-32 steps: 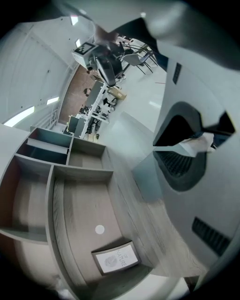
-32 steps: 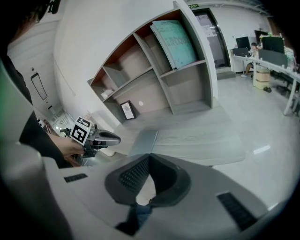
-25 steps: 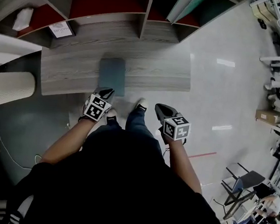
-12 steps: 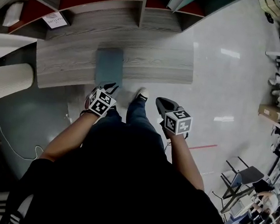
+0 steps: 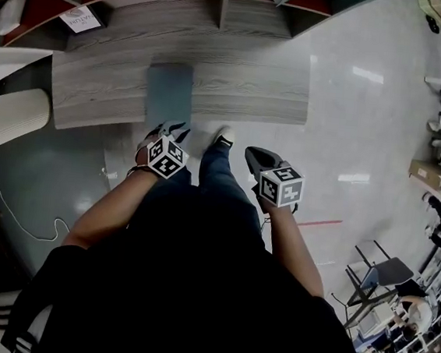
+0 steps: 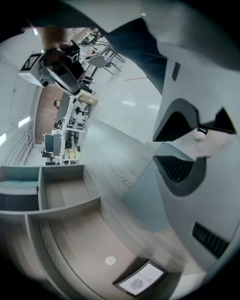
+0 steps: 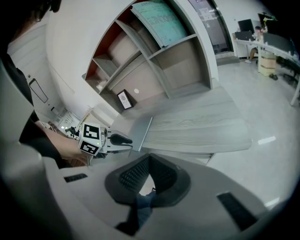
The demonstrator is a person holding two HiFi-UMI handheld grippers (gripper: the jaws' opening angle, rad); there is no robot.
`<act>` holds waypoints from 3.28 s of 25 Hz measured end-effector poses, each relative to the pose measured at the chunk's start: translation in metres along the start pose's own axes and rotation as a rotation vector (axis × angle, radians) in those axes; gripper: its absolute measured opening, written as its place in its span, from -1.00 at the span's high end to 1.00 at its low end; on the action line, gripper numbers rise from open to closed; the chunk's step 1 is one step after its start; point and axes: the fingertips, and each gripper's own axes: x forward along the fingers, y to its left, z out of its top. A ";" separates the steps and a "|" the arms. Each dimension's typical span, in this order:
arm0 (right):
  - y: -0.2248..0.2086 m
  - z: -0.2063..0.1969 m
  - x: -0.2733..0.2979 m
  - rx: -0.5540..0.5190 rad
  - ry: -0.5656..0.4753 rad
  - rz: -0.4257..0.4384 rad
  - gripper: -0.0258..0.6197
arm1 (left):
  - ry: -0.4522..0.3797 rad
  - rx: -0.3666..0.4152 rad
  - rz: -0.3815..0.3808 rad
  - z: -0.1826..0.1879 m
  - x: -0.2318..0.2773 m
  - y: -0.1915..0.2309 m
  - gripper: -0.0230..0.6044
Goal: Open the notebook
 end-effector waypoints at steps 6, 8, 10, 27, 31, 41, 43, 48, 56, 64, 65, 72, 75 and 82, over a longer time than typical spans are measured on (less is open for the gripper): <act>-0.009 -0.006 -0.001 0.012 0.017 0.000 0.92 | 0.033 0.061 0.016 0.001 0.014 -0.005 0.57; -0.012 -0.008 -0.003 0.018 0.022 -0.001 0.92 | 0.041 0.071 0.016 0.001 0.018 -0.008 0.55; -0.014 -0.010 -0.003 0.023 0.027 -0.001 0.92 | 0.051 0.088 0.021 0.000 0.022 -0.010 0.54; -0.016 -0.014 0.010 0.027 0.056 0.014 0.92 | 0.134 0.267 0.093 -0.011 0.039 -0.005 0.54; -0.014 -0.013 0.014 0.022 0.057 0.016 0.92 | 0.138 0.285 0.090 -0.011 0.039 -0.004 0.56; -0.002 -0.015 0.009 -0.002 0.050 0.016 0.92 | 0.111 0.277 0.065 -0.007 0.024 -0.015 0.75; 0.001 -0.014 0.008 -0.010 0.049 0.016 0.92 | 0.101 0.269 0.061 -0.005 0.020 -0.014 0.77; 0.011 -0.011 0.006 -0.035 0.045 0.013 0.92 | 0.073 0.269 0.056 0.001 0.005 -0.011 0.81; 0.033 -0.011 0.004 -0.069 0.046 0.014 0.92 | 0.032 0.218 0.063 0.000 -0.024 -0.005 0.84; 0.057 -0.005 0.008 -0.115 0.037 0.018 0.92 | -0.009 0.162 0.081 -0.004 -0.056 0.004 0.85; 0.060 -0.002 0.009 -0.120 0.032 0.017 0.92 | -0.014 0.159 0.084 -0.006 -0.060 0.007 0.85; 0.083 0.003 0.011 -0.155 0.019 0.013 0.92 | -0.037 0.137 0.110 -0.020 -0.088 0.020 0.85; 0.091 0.004 0.009 -0.163 0.011 0.011 0.92 | -0.044 0.128 0.122 -0.026 -0.100 0.026 0.85; 0.109 0.008 0.012 -0.185 -0.005 0.003 0.92 | -0.062 0.088 0.153 -0.049 -0.123 0.044 0.85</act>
